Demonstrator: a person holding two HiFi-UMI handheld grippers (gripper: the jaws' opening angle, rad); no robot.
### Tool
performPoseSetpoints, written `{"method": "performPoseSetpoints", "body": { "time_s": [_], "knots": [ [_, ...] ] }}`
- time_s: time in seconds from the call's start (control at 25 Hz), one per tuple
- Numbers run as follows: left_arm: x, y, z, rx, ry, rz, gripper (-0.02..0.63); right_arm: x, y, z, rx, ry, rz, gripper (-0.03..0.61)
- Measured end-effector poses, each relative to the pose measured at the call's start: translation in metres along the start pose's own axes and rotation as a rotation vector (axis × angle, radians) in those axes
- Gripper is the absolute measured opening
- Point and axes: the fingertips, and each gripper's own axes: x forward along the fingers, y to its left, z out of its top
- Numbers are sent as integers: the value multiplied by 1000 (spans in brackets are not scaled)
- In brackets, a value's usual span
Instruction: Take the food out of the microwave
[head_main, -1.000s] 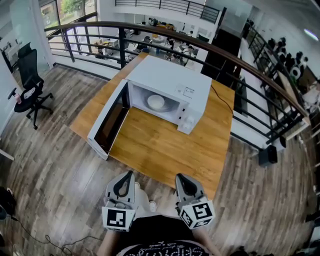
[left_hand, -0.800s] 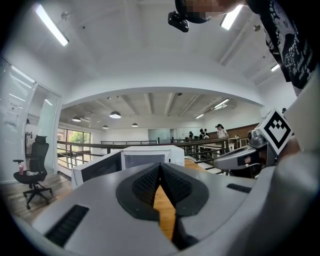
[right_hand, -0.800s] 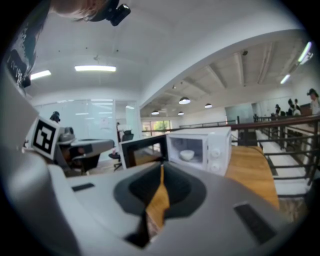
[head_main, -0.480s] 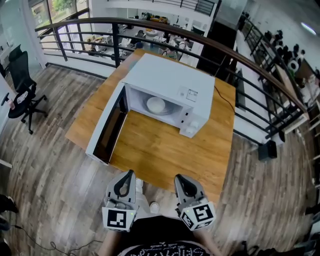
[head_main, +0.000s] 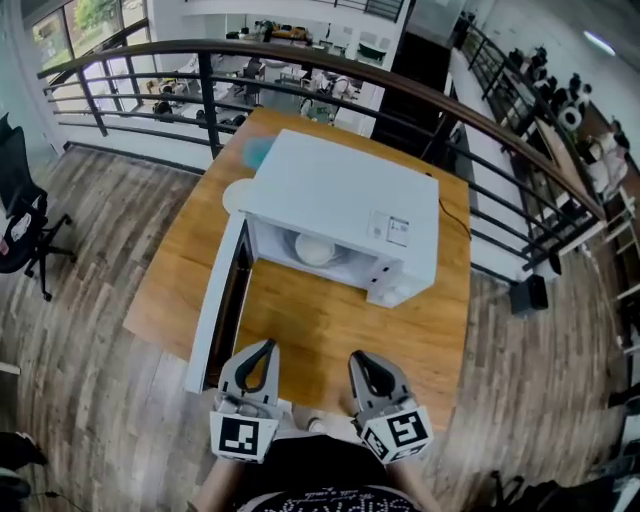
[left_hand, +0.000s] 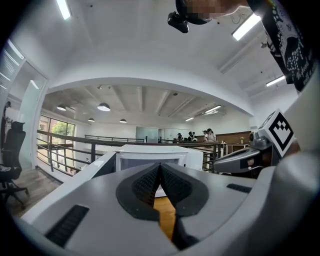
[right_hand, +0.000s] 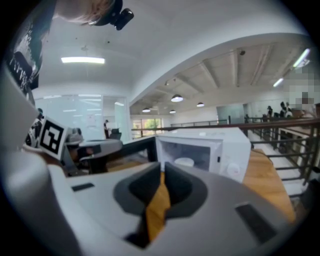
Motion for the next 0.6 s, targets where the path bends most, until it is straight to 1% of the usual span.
{"method": "performPoseSetpoints", "body": {
  "time_s": [0.2,0.36,0.48,0.6],
  "knots": [
    [28,18,-2,1,18,-61,34,26,-2,4,20,12,-48,37],
    [43,21,-4,-9,27,-112,34,38,-6,2,43,23,-85,38],
    [49,20,-8,-26,40,-152,34,44,-7,2,52,27,-112,38],
    [53,19,-12,-57,53,-172,34,48,-7,1,60,30,-132,38]
  ]
}}
